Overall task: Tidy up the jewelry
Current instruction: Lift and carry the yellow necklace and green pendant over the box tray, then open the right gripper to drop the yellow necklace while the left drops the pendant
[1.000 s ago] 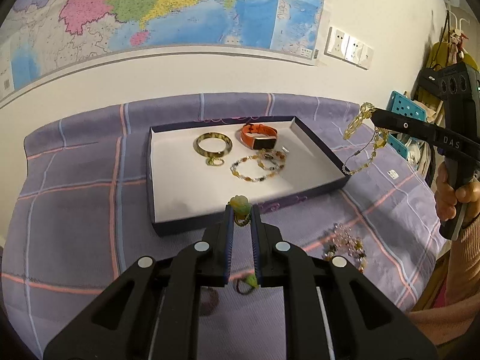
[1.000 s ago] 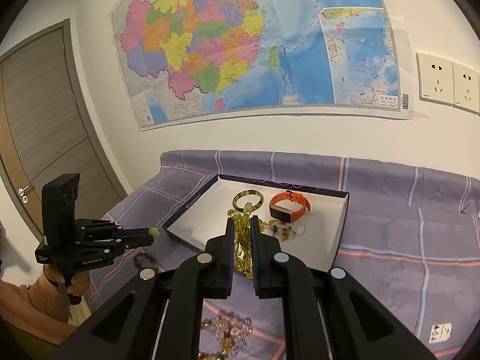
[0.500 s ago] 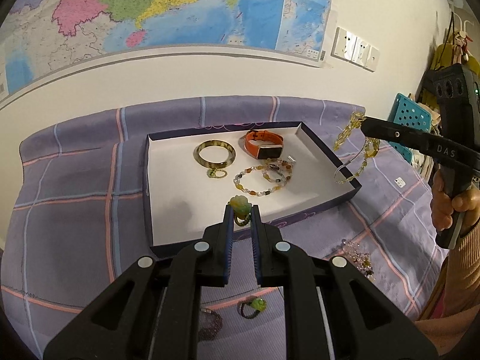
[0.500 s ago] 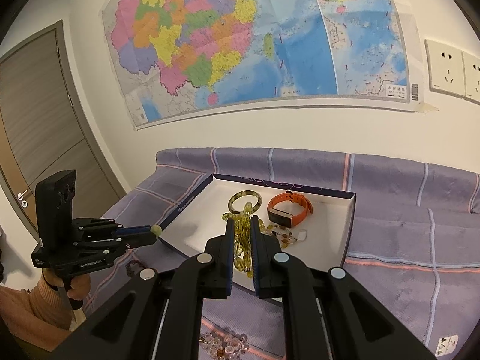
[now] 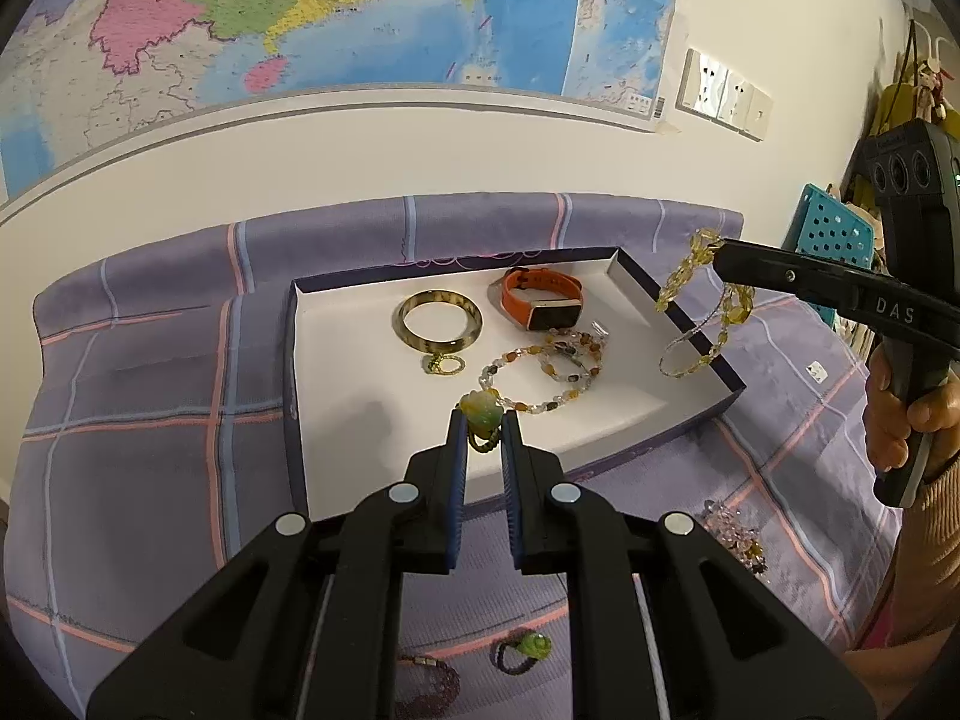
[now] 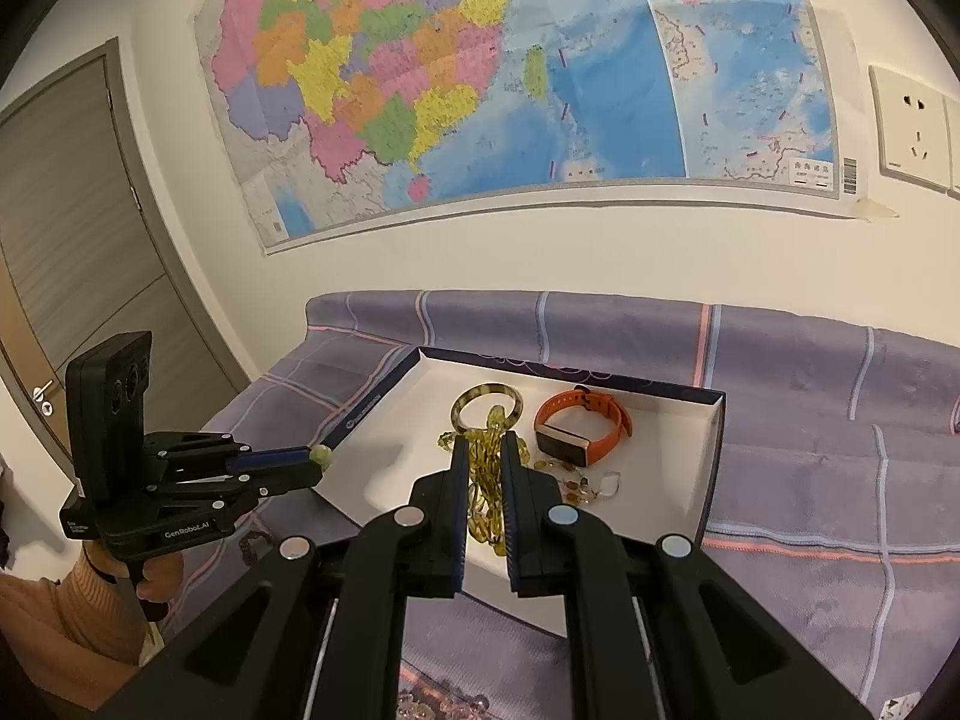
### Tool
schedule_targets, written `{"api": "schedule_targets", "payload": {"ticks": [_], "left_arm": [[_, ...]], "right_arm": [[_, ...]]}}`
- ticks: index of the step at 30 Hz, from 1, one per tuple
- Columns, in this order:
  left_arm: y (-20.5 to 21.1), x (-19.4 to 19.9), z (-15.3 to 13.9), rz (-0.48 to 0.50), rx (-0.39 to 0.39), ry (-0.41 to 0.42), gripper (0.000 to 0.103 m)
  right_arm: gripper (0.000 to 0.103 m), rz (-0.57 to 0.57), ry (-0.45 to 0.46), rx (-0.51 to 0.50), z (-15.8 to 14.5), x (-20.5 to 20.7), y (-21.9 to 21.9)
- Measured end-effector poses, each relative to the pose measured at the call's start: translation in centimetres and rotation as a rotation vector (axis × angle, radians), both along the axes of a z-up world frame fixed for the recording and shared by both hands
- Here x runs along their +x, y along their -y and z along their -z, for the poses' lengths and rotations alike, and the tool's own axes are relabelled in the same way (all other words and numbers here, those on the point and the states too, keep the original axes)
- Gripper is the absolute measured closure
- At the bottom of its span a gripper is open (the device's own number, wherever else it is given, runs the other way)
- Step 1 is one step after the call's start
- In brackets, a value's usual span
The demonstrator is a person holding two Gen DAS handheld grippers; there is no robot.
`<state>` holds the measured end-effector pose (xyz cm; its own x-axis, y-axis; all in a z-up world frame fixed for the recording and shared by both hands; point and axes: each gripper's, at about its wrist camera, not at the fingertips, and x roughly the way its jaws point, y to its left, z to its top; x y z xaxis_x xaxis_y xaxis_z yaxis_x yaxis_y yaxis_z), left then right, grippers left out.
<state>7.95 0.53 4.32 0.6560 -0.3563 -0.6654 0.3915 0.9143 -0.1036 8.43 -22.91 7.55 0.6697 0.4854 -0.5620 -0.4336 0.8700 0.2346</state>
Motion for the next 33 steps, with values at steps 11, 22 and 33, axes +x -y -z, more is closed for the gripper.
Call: {"api": "schedule_targets", "payload": {"ticks": [11,22,33], "left_arm": [[0.5,2.3,0.8,-0.007,0.024,-0.023,0.091],[1.2,4.6,2.0,-0.012,0.025,-0.066,0.091],[2.1,6.3,3.3,-0.009,0.045,-0.107,0.091]], "right_arm": [[0.094,0.0,-0.027,-0.009,0.9,2.1,-0.5],[0.094,0.004,-0.057,-0.012,2.0,4.3,-0.7],[0.094,0.007,-0.077,-0.022,2.9,5.7,-1.0]]}}
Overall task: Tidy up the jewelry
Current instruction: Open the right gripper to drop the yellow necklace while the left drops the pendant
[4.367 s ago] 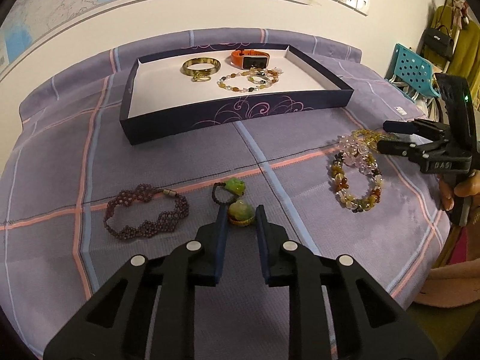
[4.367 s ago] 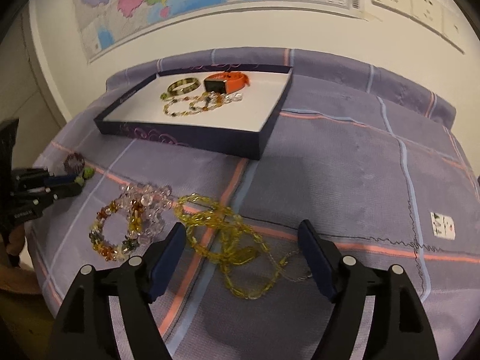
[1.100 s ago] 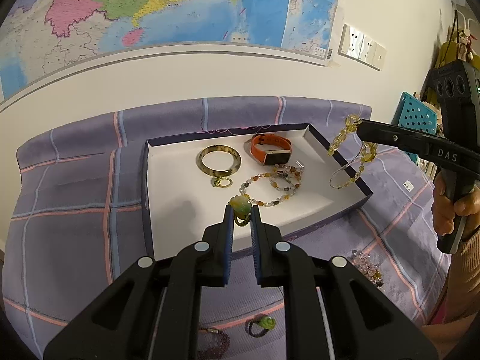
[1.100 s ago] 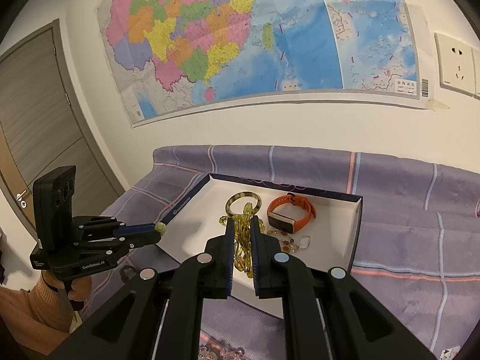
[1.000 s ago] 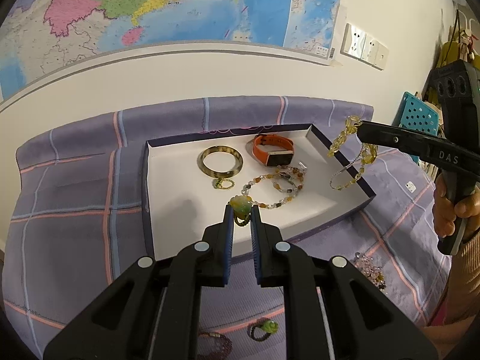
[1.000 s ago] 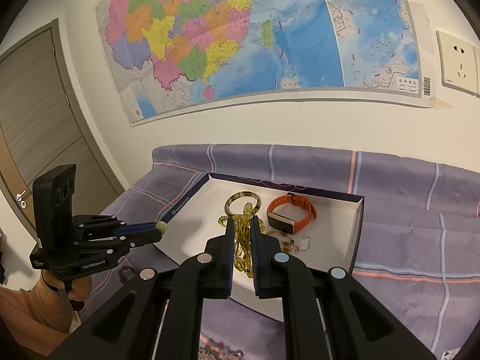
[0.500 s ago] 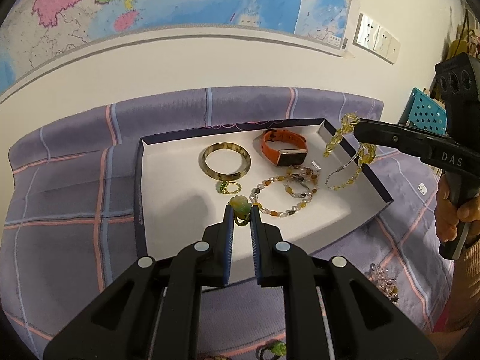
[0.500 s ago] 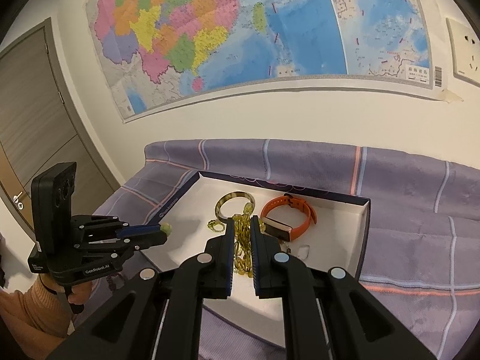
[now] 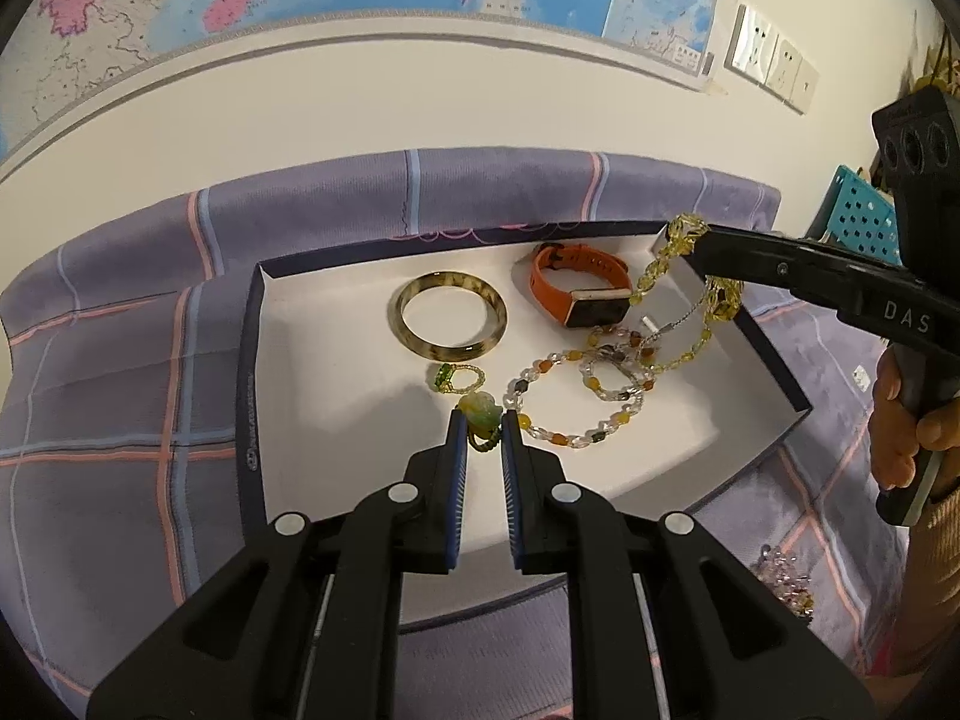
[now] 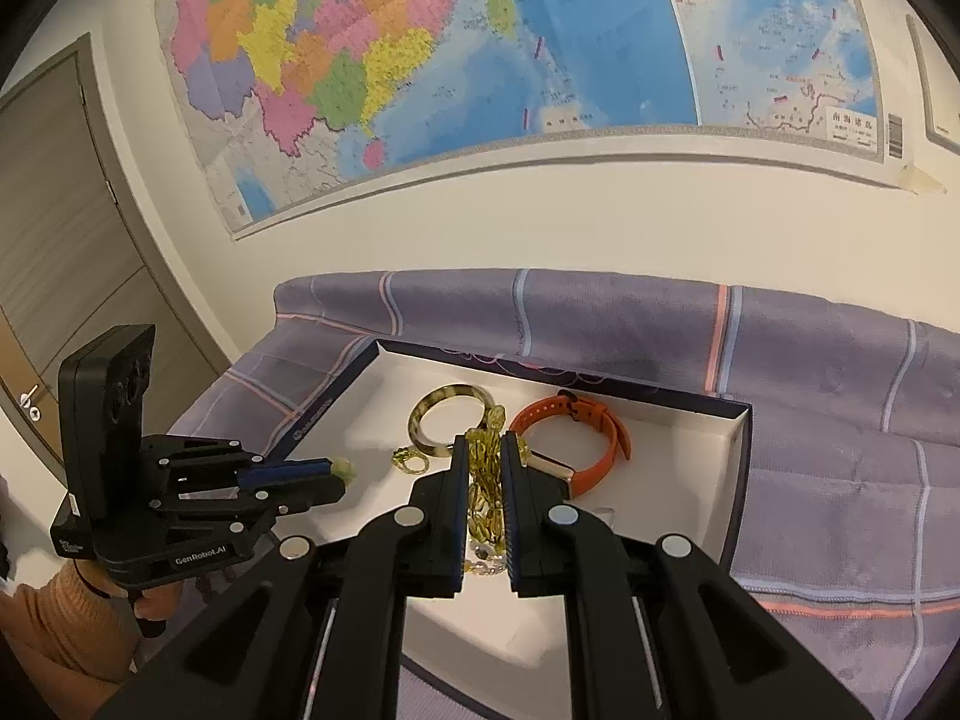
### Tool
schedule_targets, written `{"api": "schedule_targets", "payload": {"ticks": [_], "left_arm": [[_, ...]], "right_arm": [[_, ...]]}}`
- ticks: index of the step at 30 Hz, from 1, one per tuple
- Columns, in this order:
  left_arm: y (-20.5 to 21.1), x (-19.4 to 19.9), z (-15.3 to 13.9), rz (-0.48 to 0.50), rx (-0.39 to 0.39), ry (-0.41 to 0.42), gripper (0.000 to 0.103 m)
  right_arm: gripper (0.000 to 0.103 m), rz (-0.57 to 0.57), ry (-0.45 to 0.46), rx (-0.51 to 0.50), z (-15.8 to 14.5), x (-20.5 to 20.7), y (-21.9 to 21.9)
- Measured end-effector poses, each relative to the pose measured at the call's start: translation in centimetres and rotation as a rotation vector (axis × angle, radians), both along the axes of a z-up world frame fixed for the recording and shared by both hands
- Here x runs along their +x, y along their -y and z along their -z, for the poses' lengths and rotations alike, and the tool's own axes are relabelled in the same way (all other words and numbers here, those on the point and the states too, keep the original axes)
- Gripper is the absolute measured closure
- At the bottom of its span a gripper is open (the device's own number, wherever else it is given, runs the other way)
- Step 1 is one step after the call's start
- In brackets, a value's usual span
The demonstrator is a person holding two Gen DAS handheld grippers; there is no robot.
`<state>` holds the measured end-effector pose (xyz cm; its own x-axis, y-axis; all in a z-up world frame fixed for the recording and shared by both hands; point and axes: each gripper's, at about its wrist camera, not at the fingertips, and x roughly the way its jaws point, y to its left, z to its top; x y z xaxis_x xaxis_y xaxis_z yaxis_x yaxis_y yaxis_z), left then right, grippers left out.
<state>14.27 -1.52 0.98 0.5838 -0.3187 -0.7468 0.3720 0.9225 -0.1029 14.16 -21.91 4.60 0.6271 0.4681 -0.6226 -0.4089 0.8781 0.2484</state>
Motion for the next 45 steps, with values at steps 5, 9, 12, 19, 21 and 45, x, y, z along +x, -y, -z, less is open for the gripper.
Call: {"api": "schedule_targets", "payload": {"ticks": [5,9,12,19,21,45], "left_arm": [[0.3,0.5,0.5,0.002,0.009,-0.014,0.091],[0.3,0.9,0.9,-0.001,0.012,-0.03,0.091],[0.4,1.1,1.0,-0.003,0.021,-0.036,0.091],[0.7,1.8,1.4,-0.007,0.031,-0.063,0.091],[0.8,1.9,1.7,-0.01,0.035,-0.069,0.091],[1.8,3.0,1.8,-0.014,0.042,-0.057,0.063]], "right_arm": [[0.094,-0.005,-0.011,-0.023,0.5,0.5,-0.2],[0.094,-0.008,-0.017,-0.045,0.9,0.7,-0.5],[0.094,-0.011,-0.023,-0.06,1.3,0.9,-0.7],[0.094,-0.012,-0.047,-0.098,2.4,1.6,-1.0],[0.094,-0.013,-0.057,-0.103,2.9,1.7,-1.1],[0.055,0.043,-0.083,-0.097,3.3,0.2,0.7]]}}
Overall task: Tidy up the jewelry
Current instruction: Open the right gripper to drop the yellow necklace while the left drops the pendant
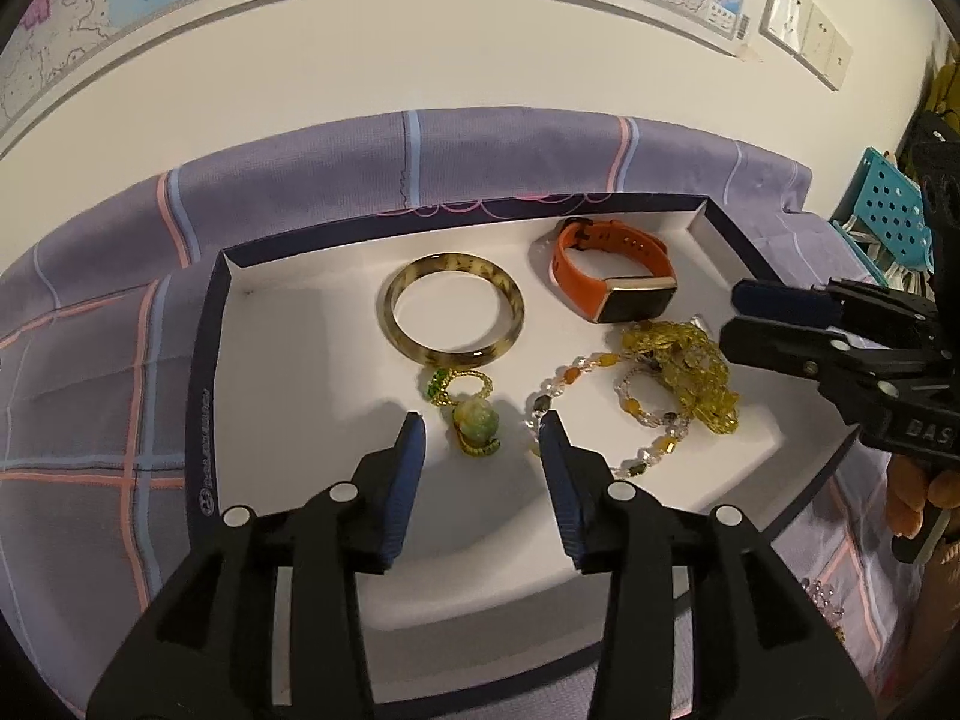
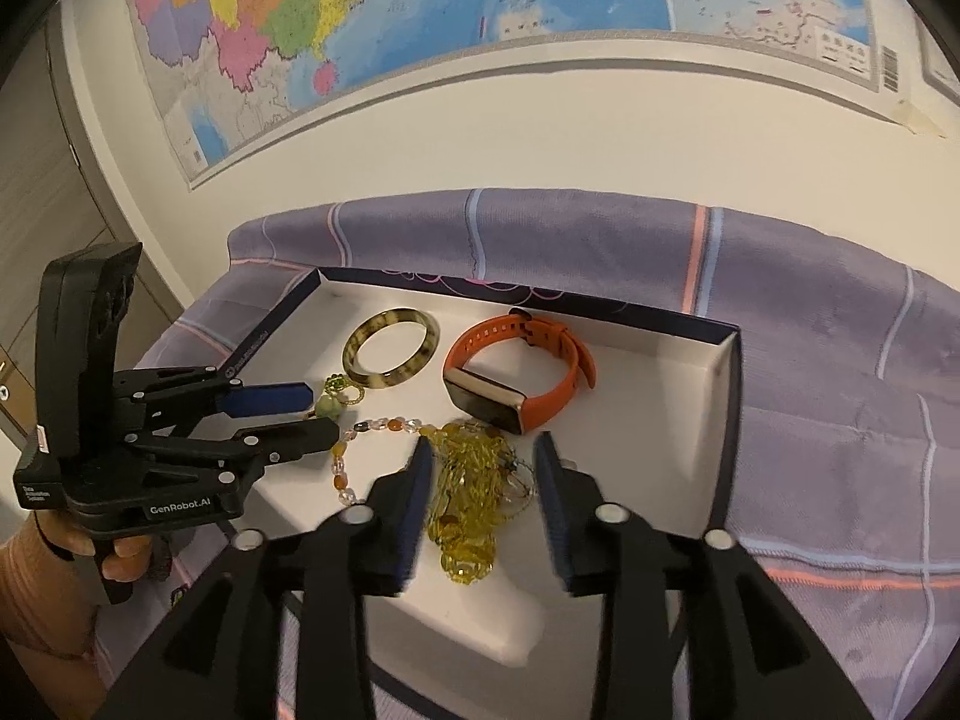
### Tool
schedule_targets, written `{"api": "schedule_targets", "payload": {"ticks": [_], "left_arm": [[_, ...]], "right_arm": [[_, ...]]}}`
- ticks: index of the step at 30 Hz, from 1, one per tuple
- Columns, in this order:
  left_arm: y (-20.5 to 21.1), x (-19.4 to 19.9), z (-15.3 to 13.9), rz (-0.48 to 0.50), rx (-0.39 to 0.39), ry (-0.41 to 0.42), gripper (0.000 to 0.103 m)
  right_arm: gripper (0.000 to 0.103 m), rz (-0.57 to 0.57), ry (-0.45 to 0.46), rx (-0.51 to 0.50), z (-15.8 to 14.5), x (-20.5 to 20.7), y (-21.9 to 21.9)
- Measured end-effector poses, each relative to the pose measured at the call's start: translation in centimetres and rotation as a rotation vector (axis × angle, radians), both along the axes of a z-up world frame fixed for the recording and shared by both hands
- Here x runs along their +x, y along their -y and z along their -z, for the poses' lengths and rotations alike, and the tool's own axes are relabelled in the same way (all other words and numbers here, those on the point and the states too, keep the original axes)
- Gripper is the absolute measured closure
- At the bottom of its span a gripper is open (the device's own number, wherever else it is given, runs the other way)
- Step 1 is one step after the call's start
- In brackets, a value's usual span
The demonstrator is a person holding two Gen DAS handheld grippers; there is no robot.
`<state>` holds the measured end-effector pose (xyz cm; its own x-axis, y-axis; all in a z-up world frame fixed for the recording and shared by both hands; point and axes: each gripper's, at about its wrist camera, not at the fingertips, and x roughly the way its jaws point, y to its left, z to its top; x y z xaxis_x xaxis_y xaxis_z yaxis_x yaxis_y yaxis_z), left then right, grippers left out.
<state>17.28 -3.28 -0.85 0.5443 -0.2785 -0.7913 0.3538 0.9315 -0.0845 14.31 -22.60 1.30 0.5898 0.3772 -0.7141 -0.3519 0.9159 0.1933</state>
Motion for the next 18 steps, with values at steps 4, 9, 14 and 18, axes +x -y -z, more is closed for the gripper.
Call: {"api": "schedule_targets", "payload": {"ticks": [4,9,14,18], "left_arm": [[-0.7,-1.2,-1.0,-0.006,-0.017,0.038,0.057],[-2.0,-4.4,-3.5,-0.017,-0.02,0.137,0.048],[-2.8,-8.1,-4.5,-0.013,-0.009,0.194,0.047],[-3.3,-10.9,-4.2,0.001,-0.02,0.193,0.045]], "right_arm": [[0.052,-0.012,0.027,0.035,-1.2,-1.9,0.6],[0.052,-0.071,0.068,0.027,-2.7,-5.7,0.3],[0.052,-0.176,0.062,-0.036,-2.5,-10.7,-1.0],[0.057,-0.217,0.04,-0.101,-1.5,-13.5,-1.6]]}}
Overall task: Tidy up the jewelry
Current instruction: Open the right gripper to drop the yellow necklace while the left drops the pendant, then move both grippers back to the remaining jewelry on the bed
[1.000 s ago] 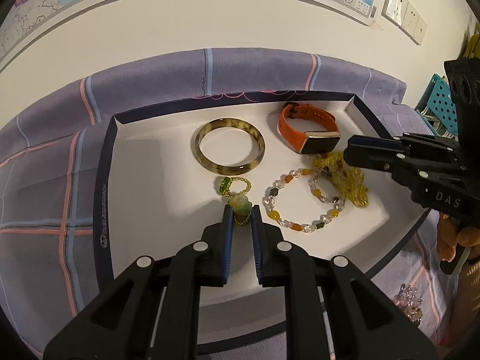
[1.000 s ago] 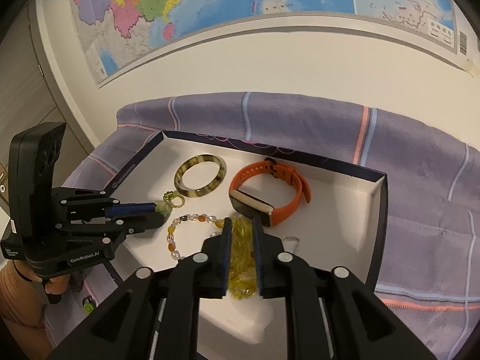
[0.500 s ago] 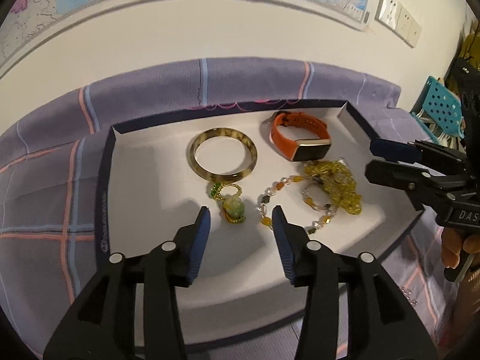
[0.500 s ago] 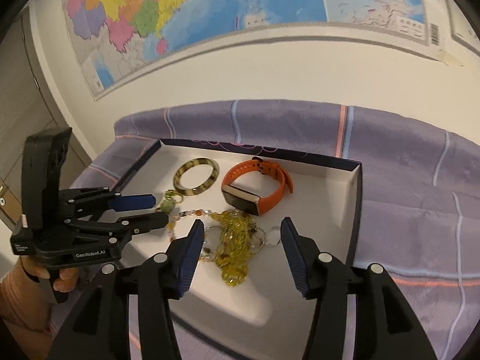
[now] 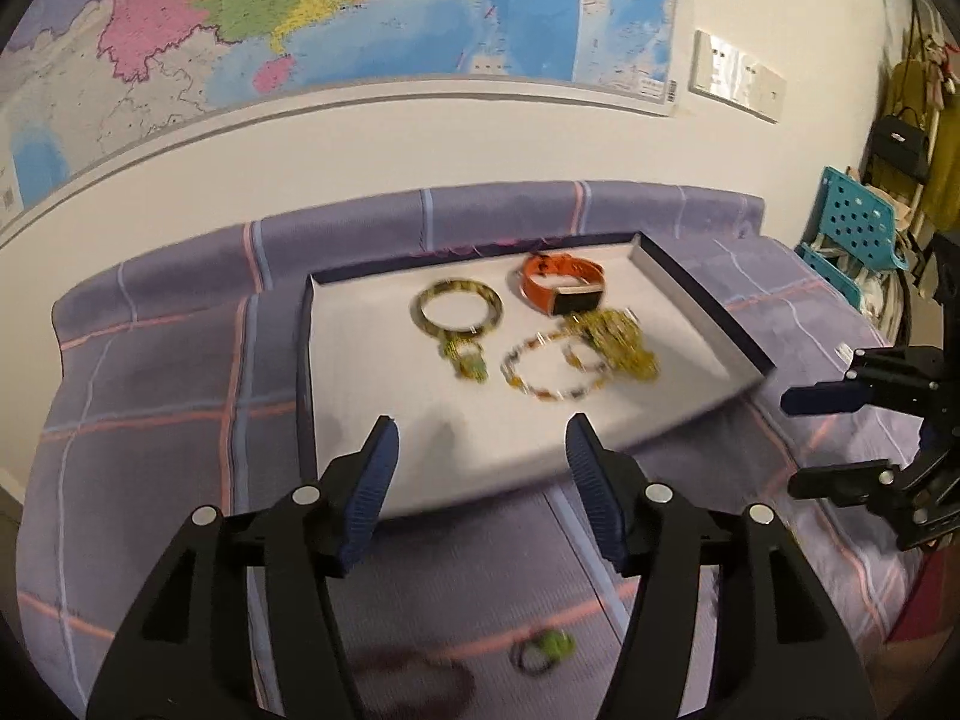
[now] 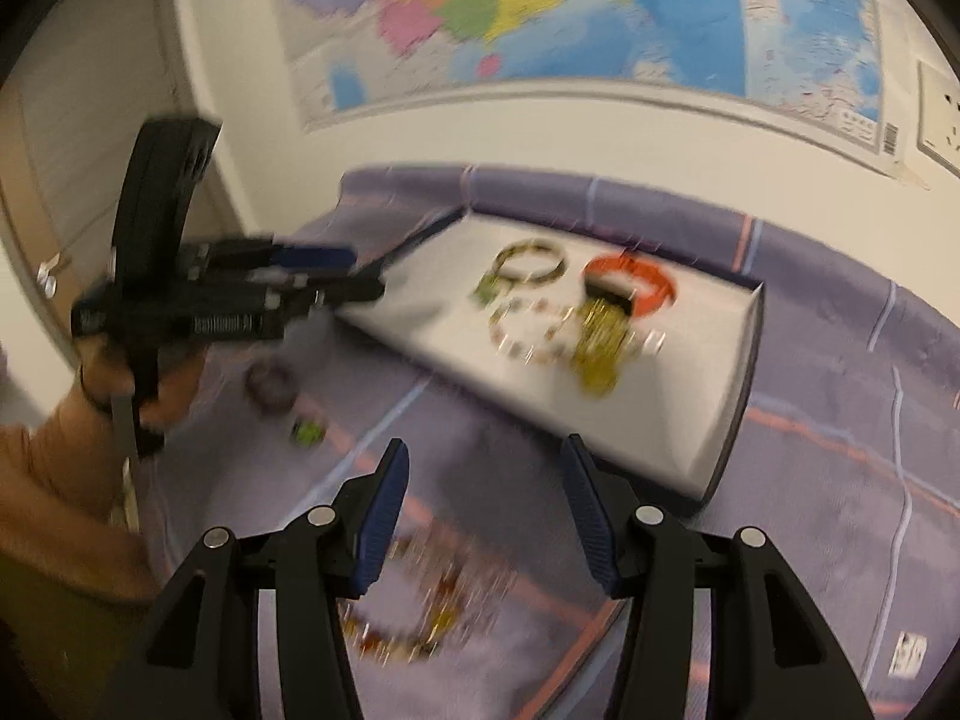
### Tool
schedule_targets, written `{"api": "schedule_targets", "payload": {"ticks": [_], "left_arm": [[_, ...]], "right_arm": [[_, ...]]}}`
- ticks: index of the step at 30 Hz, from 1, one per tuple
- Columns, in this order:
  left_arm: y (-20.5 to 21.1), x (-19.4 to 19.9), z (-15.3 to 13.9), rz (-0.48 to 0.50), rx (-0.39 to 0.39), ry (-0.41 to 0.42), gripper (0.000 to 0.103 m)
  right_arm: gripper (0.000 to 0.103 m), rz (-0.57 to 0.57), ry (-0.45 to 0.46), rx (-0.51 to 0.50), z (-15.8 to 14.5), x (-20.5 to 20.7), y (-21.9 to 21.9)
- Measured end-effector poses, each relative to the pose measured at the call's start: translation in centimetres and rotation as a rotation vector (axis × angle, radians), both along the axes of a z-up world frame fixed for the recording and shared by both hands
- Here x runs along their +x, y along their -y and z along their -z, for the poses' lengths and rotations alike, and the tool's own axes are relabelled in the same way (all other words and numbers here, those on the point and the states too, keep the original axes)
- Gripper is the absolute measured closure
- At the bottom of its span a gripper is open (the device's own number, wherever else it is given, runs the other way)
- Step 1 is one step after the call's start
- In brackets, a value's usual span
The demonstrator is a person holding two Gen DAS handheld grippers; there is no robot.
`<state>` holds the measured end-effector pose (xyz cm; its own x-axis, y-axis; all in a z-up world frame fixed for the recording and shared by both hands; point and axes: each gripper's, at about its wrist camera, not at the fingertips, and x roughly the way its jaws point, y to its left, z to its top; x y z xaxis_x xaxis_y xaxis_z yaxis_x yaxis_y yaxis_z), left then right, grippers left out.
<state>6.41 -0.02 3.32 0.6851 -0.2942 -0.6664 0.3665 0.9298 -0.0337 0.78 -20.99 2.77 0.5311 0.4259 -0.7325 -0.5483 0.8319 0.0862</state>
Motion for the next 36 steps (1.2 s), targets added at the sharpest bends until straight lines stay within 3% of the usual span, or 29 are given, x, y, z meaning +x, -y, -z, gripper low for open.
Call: {"api": "schedule_targets", "payload": {"ticks": [2,8,11,13,16,31,36], "left_arm": [[0.0,-1.2,0.5,0.012,0.003,-0.008,0.045],[-0.4,-3.4,2.1,0.034,-0.04,-0.066,0.042],[-0.6,-4.0,2.8,0.02,-0.05,-0.086,0.042],[-0.7,-4.3,3.0,0.02,-0.06,-0.099,0.042],[-0.7,-4.6,3.3,0.029,-0.077,-0.117,0.042],[0.8,-6.0,3.0,0.09,-0.079,-0.11,0.042],[1.3,-6.4,3.3,0.106,-0.071,-0.116,0.042]], "right_arm": [[0.065,-0.012,-0.018,-0.031,0.8,-1.0,-0.2],[0.071,-0.037,-0.043,-0.063,2.3,-2.2,-1.5],[0.081,-0.037,-0.032,-0.093,2.8,-2.2,-2.3],[0.082,-0.038,-0.028,-0.099,2.9,-2.2,-2.4],[0.093,-0.023,-0.021,-0.094,2.6,-2.3,-2.3],[0.097,0.029,-0.008,0.31,-3.9,-2.7,2.7],[0.097,0.044,0.009,0.317,-4.5,-2.5,2.9]]}}
